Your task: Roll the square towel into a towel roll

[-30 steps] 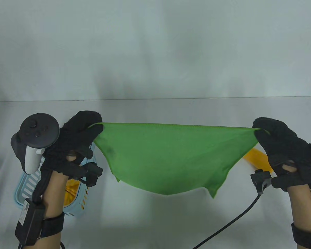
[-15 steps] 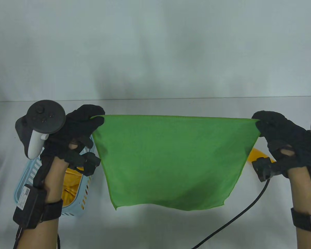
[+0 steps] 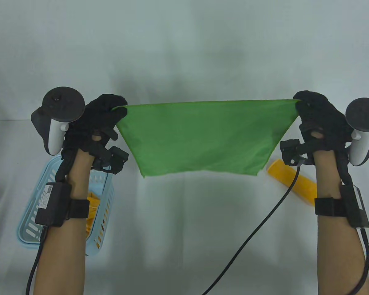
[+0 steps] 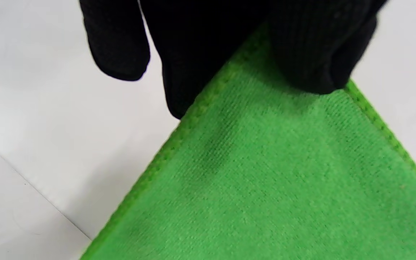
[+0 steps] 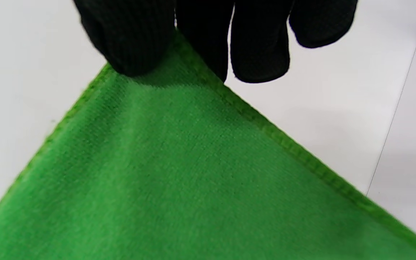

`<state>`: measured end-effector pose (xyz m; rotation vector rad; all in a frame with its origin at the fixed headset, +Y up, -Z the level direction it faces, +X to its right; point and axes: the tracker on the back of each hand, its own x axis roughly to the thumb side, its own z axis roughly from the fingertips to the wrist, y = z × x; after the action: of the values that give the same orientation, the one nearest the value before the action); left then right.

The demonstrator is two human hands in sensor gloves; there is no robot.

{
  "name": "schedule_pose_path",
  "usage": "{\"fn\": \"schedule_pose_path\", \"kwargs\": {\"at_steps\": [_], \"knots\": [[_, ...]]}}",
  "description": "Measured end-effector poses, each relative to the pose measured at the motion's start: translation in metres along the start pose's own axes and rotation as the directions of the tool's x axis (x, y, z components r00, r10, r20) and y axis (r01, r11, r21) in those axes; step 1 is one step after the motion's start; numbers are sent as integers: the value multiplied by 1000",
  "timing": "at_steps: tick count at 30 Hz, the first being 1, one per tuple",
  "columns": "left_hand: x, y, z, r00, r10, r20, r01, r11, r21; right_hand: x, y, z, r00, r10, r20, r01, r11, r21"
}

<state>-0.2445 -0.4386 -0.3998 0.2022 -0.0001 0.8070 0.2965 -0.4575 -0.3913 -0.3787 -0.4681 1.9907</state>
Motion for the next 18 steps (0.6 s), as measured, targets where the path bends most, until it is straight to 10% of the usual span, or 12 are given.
{"fn": "schedule_pose_path", "kwargs": {"at_steps": [18], "knots": [[-93,-94,56,974,-110,-197,64,972,-224,-127,31,49,978,184,-101,-149,947,283]]}}
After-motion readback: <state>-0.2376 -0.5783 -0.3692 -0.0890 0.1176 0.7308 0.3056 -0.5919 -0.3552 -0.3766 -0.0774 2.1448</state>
